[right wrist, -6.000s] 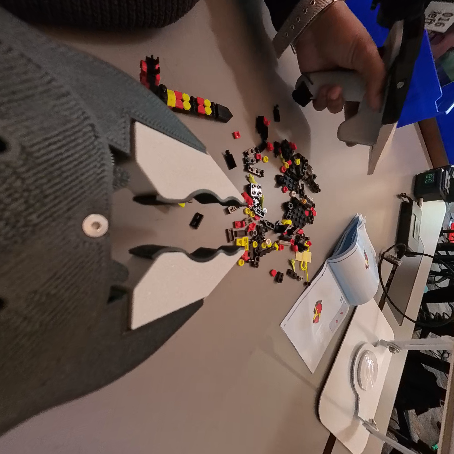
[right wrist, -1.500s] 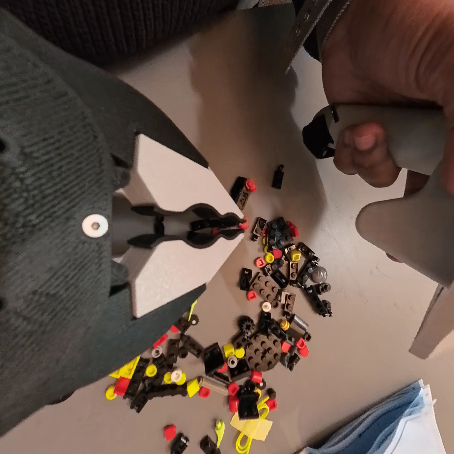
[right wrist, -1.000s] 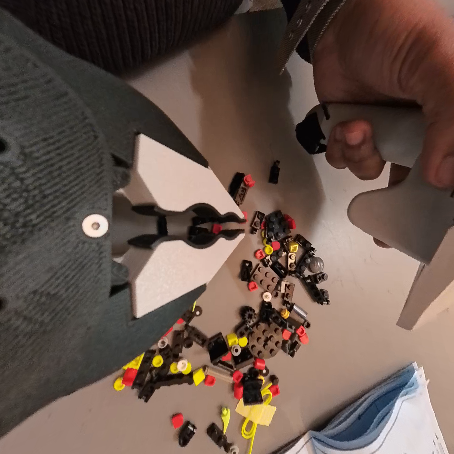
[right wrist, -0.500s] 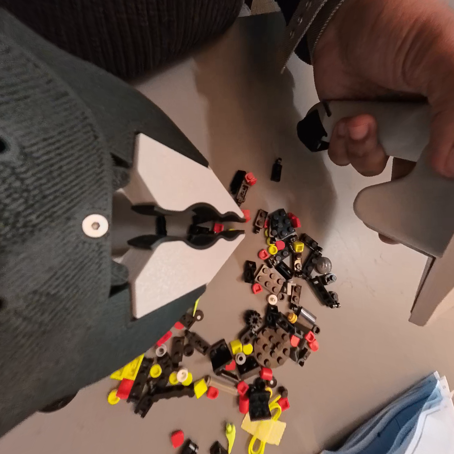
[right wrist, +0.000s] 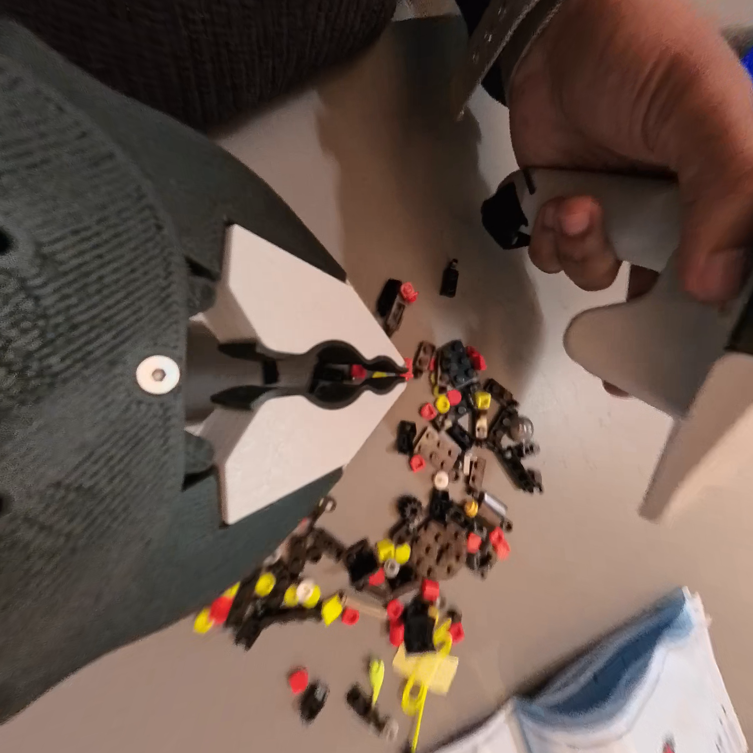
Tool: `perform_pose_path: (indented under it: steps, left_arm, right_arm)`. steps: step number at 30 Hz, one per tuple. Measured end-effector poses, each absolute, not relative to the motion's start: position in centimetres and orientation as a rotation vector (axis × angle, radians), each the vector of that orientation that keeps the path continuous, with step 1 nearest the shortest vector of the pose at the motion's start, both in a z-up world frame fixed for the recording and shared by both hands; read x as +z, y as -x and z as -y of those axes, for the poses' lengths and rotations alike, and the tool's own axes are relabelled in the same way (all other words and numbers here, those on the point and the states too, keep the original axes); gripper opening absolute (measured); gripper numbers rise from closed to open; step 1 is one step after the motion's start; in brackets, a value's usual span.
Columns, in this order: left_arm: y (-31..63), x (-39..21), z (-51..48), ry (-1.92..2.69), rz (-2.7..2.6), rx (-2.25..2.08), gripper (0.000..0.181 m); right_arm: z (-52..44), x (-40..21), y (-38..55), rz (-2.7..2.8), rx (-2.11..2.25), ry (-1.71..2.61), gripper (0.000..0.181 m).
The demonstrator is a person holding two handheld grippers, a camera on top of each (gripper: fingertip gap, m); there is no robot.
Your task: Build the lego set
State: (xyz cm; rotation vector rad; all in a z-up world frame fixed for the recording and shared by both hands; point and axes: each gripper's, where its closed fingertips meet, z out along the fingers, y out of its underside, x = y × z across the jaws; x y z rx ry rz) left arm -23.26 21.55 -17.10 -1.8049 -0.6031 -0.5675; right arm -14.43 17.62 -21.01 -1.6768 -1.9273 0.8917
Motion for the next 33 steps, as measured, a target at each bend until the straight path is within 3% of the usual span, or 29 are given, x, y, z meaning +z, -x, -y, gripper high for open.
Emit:
perform_pose_path:
  steps: [1, 7, 15, 33]
  left_arm:
    - [23.1, -17.1, -21.6, 1.81, 0.594, -0.563, 0.018]
    - [18.1, -17.2, -22.5, 1.916, 0.357, -0.588, 0.024]
    - [6.6, -21.1, -21.4, 2.249, -0.284, -0.481, 0.024]
    - [1.8, -21.9, -20.5, 2.297, -0.221, -0.81, 0.038]
  right_arm:
    - [-19.0, -20.3, 13.9, 1.886, 0.856, 1.68, 0.001]
    - [-27.0, -16.2, 6.5, 1.558, 0.747, 1.834, 0.0]
    - [-23.8, -19.3, 2.8, 1.502, 0.785, 1.963, 0.0]
    - [-22.7, -21.2, 3.6, 1.56, 0.701, 1.975, 0.0]
